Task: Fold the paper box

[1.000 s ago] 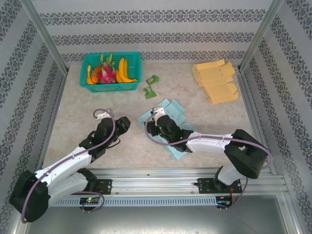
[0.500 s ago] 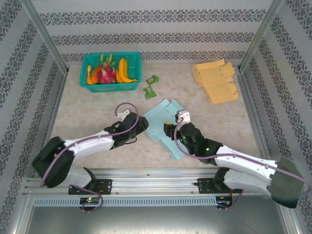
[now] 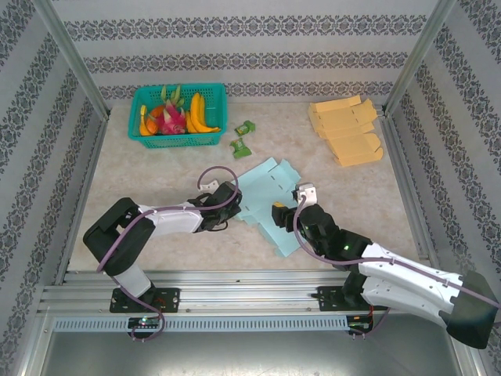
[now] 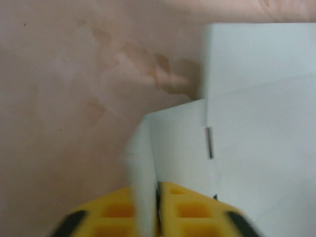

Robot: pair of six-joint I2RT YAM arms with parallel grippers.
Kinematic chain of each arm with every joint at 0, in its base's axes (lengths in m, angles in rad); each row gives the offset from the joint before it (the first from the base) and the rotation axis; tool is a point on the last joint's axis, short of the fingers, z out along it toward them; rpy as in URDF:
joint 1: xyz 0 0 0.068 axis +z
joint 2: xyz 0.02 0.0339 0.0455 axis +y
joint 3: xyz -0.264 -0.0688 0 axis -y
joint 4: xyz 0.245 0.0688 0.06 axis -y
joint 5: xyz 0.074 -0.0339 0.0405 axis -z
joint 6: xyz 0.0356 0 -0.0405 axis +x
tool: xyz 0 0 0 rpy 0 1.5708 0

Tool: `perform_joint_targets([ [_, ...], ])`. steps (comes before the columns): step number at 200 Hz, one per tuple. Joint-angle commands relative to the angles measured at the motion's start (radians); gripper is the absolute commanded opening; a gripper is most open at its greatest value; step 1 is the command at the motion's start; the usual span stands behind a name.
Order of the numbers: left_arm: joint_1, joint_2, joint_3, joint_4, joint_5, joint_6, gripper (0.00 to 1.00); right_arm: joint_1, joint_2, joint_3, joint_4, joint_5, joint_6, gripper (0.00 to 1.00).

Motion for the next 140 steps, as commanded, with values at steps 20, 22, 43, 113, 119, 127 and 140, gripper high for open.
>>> perform_joint_targets([
  [20,-0.012,-0.108,0.122,-0.005,-0.118,0.391,0.0,-0.096,0.075,0.124,-0.003,-0.1,-0.076,0.85],
  [22,-0.012,-0.114,0.128,0.001,-0.119,0.418,0.0,-0.101,0.08,0.137,-0.004,-0.113,-0.09,0.85],
  [43,-0.012,-0.148,0.191,0.023,-0.128,0.68,0.0,-0.136,0.125,0.288,-0.071,-0.163,-0.237,0.87],
  [113,0.031,-0.301,0.159,0.183,0.07,1.197,0.0,-0.478,0.206,0.671,-0.297,-0.783,-0.857,0.63],
  [119,0.031,-0.303,0.158,0.186,0.078,1.22,0.0,-0.506,0.212,0.682,-0.313,-0.822,-0.91,0.63],
  [127,0.033,-0.307,0.158,0.186,0.084,1.243,0.0,-0.533,0.226,0.698,-0.351,-0.868,-0.992,0.62],
  [140,0.033,-0.317,0.152,0.191,0.098,1.273,0.0,-0.556,0.251,0.727,-0.45,-0.907,-1.137,0.65],
])
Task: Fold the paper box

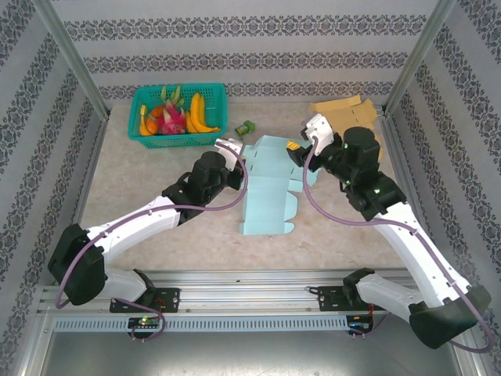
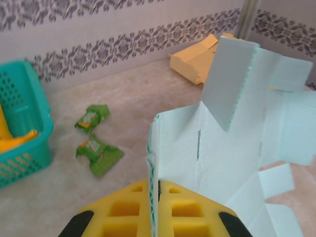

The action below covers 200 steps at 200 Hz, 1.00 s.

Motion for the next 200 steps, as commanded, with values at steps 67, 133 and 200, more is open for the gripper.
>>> perform_joint_targets([
  [67,0.012,-0.132,-0.137,0.154,0.073,0.236,0.0,-0.237,0.207,0.215,-0.595,-0.315,-0.612,0.66],
  [133,0.012,-0.178,-0.179,0.186,0.114,0.252,0.0,-0.24,0.308,0.316,-0.639,-0.361,-0.608,0.61],
  [200,0.012,-0.182,-0.185,0.196,0.11,0.241,0.0,-0.211,0.347,0.319,-0.667,-0.418,-0.614,0.6],
])
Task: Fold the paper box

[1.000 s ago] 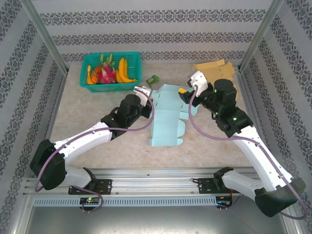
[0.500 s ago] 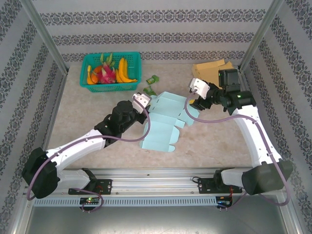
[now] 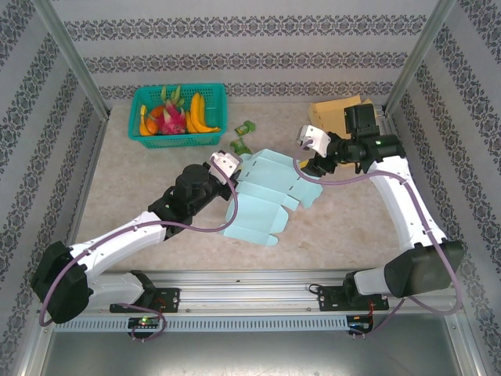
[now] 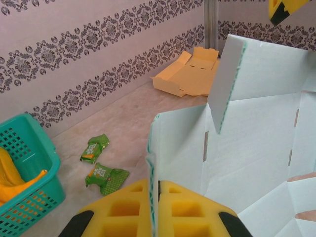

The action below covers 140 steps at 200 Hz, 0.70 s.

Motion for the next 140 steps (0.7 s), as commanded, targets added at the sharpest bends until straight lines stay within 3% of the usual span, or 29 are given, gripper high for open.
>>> perform_joint_targets([
  [1,0.01,-0.024,-0.01,0.056,0.012,0.01,0.0,0.018,0.02,0.026,-0.045,-0.062,-0.021,0.6],
  [29,0.01,-0.033,-0.016,0.059,0.025,0.004,0.0,0.024,0.036,0.024,-0.061,-0.047,-0.037,0.56],
  [83,0.01,-0.037,-0.019,0.064,0.025,0.0,0.0,0.027,0.048,0.022,-0.103,-0.017,-0.063,0.41],
  [140,0.01,-0.035,-0.018,0.07,-0.004,-0.036,0.0,0.049,0.059,0.046,-0.146,-0.013,-0.073,0.0],
])
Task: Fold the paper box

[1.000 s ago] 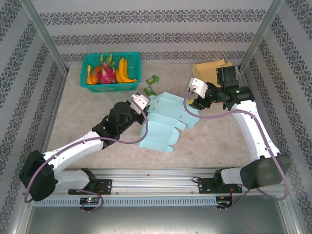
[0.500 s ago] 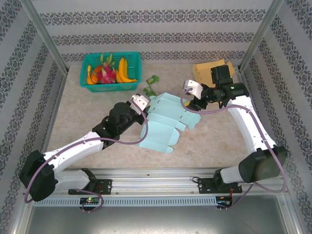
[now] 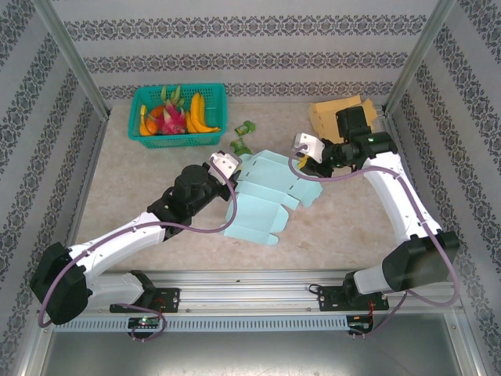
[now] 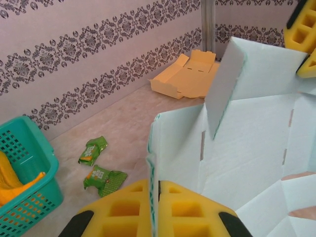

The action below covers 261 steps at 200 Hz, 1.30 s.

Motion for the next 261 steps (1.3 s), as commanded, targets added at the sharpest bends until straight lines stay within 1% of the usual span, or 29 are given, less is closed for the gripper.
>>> perform_joint_targets([
  [1,0.01,-0.025,-0.011,0.062,-0.018,-0.036,0.0,0.021,0.02,0.043,-0.058,-0.006,-0.018,0.0],
  [6,0.01,-0.028,-0.009,0.059,-0.029,-0.047,0.02,0.027,0.026,0.051,-0.068,0.003,-0.02,0.0],
  [15,0.01,-0.031,-0.011,0.061,-0.061,-0.065,0.08,0.031,0.035,0.06,-0.071,0.019,-0.019,0.0],
  [24,0.01,-0.036,-0.015,0.072,-0.121,-0.095,0.18,0.038,0.044,0.07,-0.071,0.035,-0.008,0.0],
  [35,0.012,-0.043,-0.012,0.059,-0.252,-0.162,0.33,0.042,0.053,0.082,-0.07,0.051,0.007,0.0],
  [44,0.012,-0.054,0.005,0.005,-0.371,-0.242,0.45,0.045,0.061,0.085,-0.062,0.078,0.017,0.0],
  [49,0.012,-0.061,0.02,-0.06,-0.424,-0.314,0.51,0.048,0.062,0.086,-0.057,0.091,0.02,0.0],
  [55,0.013,-0.069,0.044,-0.151,-0.461,-0.396,0.55,0.052,0.062,0.084,-0.052,0.107,0.022,0.0],
  [60,0.013,-0.076,0.069,-0.222,-0.467,-0.462,0.55,0.053,0.06,0.083,-0.047,0.114,0.02,0.0],
  [67,0.014,-0.081,0.1,-0.323,-0.445,-0.542,0.55,0.055,0.055,0.076,-0.033,0.126,0.018,0.0],
  [72,0.013,-0.084,0.118,-0.375,-0.411,-0.586,0.54,0.056,0.052,0.072,-0.022,0.134,0.021,0.0],
  [81,0.013,-0.095,0.124,-0.419,-0.321,-0.659,0.53,0.056,0.044,0.065,-0.006,0.142,0.03,0.0],
  [98,0.013,-0.12,0.099,-0.392,-0.139,-0.748,0.49,0.056,0.04,0.061,0.012,0.147,0.052,0.0],
  [107,0.011,-0.131,0.082,-0.359,-0.072,-0.781,0.49,0.057,0.041,0.06,0.011,0.14,0.057,0.0],
  [123,0.011,-0.138,0.068,-0.337,-0.011,-0.846,0.47,0.058,0.044,0.052,0.013,0.132,0.064,0.0],
  [142,0.002,-0.131,0.053,-0.283,0.076,-0.879,0.45,0.058,0.047,0.034,0.02,0.133,0.065,0.0],
  [156,-0.014,-0.111,0.06,-0.273,0.082,-0.888,0.44,0.058,0.047,0.021,0.025,0.133,0.06,0.0],
  [188,-0.014,-0.015,0.096,-0.284,0.066,-0.888,0.42,0.059,0.045,0.007,0.031,0.117,0.052,0.0],
  [212,-0.014,0.045,0.102,-0.241,0.092,-0.898,0.41,0.06,0.037,-0.006,0.034,0.112,0.042,0.0],
  [261,-0.014,0.08,0.119,-0.206,0.133,-0.942,0.4,0.059,0.022,-0.033,0.055,0.116,0.029,0.0],
])
